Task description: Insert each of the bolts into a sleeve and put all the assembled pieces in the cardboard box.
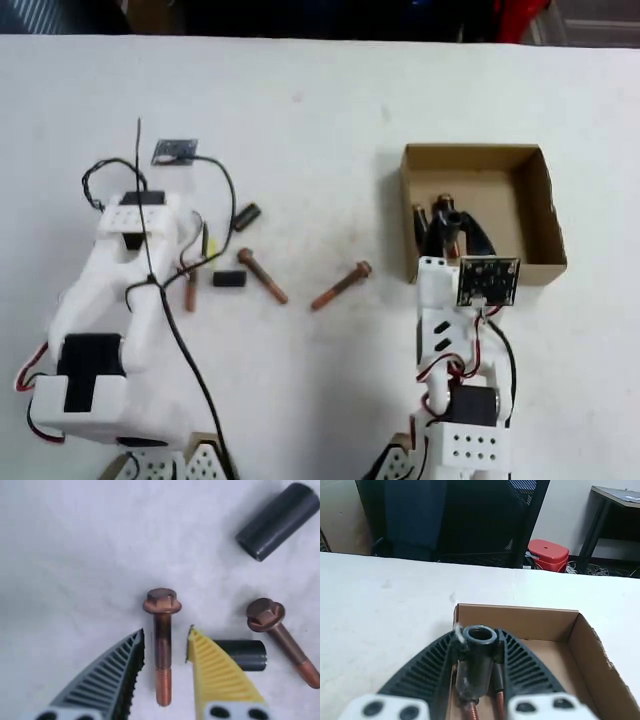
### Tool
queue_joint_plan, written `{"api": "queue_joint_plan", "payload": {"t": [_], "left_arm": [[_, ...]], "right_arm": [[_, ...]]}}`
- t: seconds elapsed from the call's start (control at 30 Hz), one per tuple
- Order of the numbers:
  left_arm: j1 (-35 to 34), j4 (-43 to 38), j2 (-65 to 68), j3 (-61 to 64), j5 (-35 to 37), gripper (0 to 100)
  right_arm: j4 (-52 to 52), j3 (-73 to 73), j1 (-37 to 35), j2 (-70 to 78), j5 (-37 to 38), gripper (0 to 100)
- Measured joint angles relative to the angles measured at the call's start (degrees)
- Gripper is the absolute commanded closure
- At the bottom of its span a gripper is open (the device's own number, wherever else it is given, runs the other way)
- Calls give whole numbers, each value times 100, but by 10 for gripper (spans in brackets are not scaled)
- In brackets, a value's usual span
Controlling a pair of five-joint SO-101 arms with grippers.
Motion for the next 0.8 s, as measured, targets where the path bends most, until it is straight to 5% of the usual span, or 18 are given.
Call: {"api": "queue_joint_plan", "payload": {"t": [0.8], "left_arm": [[0,-105,686,-229,-9,840]], "right_arm": [[0,0,0,0,0,981]]}}
